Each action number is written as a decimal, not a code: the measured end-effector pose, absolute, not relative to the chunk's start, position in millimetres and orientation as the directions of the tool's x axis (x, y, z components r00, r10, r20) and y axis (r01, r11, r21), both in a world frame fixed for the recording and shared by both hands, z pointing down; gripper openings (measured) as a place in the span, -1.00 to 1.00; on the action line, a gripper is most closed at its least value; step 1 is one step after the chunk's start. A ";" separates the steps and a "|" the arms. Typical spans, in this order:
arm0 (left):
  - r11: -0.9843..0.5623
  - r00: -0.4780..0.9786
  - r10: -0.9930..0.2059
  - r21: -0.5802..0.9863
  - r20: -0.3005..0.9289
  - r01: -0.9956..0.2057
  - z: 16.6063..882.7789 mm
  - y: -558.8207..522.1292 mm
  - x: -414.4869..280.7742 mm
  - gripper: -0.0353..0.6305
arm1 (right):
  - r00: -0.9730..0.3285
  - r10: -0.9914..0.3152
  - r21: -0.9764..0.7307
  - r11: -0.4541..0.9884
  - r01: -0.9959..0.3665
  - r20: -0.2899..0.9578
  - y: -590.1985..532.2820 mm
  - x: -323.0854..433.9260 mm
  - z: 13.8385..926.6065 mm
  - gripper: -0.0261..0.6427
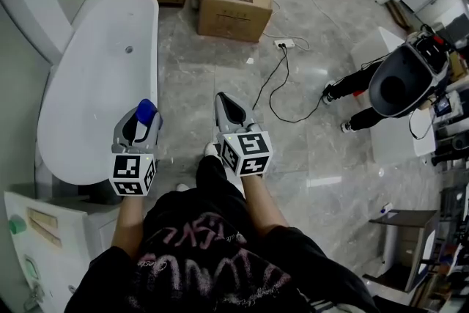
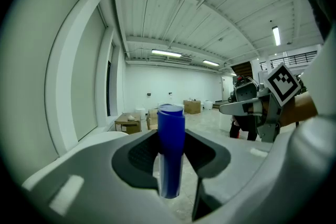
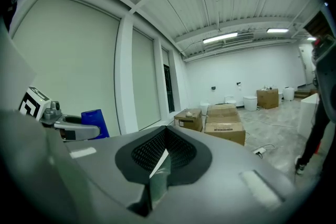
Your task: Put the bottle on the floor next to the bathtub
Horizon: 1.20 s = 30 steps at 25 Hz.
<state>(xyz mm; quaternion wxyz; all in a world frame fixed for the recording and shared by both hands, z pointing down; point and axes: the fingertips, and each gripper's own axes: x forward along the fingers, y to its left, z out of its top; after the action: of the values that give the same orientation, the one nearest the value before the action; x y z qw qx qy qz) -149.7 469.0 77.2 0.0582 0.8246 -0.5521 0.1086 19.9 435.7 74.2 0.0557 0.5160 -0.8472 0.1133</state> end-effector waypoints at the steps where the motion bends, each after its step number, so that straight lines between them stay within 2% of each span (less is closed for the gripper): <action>1: -0.386 0.369 -0.898 -0.024 0.242 -0.922 77.4 468.9 -150.2 -0.44 | -0.463 -0.863 -0.142 0.442 -0.886 0.203 435.7 19.6 73.2 -0.88; 14: -0.390 0.368 -0.891 -0.031 0.265 -0.920 86.0 424.0 -144.2 -0.44 | -0.483 -0.855 -0.164 0.458 -0.874 0.190 383.5 16.1 82.0 -0.88; 30: -0.356 0.326 -0.870 -0.014 0.370 -0.934 122.3 252.5 -106.5 -0.44 | -0.526 -0.803 -0.183 0.493 -0.851 0.281 210.1 63.2 125.5 -0.88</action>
<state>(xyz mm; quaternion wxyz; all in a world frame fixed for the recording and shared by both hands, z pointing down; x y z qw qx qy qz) -106.5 252.5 122.3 0.1013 0.8078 -0.5584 0.1593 63.2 210.1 125.5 0.0791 0.4804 -0.8604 0.1504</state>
